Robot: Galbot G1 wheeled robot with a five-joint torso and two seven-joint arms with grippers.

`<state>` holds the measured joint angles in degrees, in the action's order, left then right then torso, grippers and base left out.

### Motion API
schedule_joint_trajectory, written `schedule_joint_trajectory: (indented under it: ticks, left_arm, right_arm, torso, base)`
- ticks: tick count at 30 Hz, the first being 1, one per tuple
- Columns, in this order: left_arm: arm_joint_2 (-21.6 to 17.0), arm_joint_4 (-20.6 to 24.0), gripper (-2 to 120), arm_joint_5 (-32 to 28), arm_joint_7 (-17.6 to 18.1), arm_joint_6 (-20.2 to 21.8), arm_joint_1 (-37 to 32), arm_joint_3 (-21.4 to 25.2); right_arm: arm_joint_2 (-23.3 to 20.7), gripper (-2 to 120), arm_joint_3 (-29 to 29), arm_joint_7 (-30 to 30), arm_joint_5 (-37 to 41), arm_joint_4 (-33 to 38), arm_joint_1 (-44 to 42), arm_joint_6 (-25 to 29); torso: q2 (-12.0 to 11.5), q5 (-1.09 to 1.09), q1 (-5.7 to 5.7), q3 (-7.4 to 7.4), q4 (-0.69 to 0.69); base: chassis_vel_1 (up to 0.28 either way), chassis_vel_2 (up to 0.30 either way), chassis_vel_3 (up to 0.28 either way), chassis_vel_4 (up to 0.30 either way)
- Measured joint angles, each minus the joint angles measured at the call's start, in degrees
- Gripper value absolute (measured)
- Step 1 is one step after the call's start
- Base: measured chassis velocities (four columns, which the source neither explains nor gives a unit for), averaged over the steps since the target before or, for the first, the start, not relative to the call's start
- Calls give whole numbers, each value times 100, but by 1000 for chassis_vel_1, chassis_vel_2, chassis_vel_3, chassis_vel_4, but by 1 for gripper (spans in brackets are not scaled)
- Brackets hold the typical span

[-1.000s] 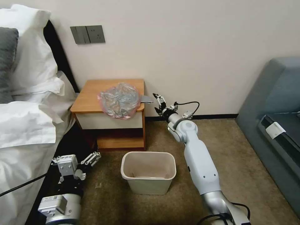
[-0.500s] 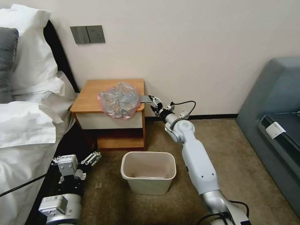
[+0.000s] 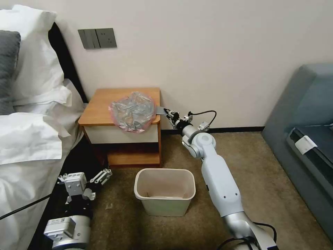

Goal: Pick up the garbage bag from the table and place it over the trash can.

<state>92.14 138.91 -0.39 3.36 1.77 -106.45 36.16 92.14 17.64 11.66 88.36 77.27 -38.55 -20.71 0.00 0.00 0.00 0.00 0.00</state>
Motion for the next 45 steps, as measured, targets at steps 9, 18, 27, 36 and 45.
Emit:
schedule_joint_trajectory:
  ticks: [9, 18, 27, 36, 45]
  left_arm:
    - [0, -116, 100, 71, -9, -109, 14, -61]
    - [0, -174, 100, 150, -13, -163, 21, -157]
    - [0, -146, 100, 148, -88, -312, -25, -93]
    - [0, -178, 100, 149, -100, -360, -3, -126]
    - [0, -224, 100, 140, -103, -406, 25, -106]
  right_arm:
    - [-1, 0, -272, 462, 296, 1048, -447, 10]
    - [-269, 0, -606, 1047, 481, 2407, -1457, 115]
    - [-939, 0, -861, 1221, 103, 3228, -2466, 218]
    - [-1409, 0, -868, 1297, -243, 3580, -3357, 342]
    - [-1425, 0, -766, 1321, -323, 3795, -3726, 477]
  torso:
    - [0, 0, 0, 0, 0]
    - [1, 0, 0, 0, 0]
    - [1, 1, 0, 0, 0]
    - [1, 1, 0, -1, 0]
    - [1, 0, 0, 0, 0]
  base:
    - [0, 0, 0, 0]
    - [0, 0, 0, 0]
    - [0, 0, 0, 0]
    - [0, 0, 0, 0]
    - [0, 0, 0, 0]
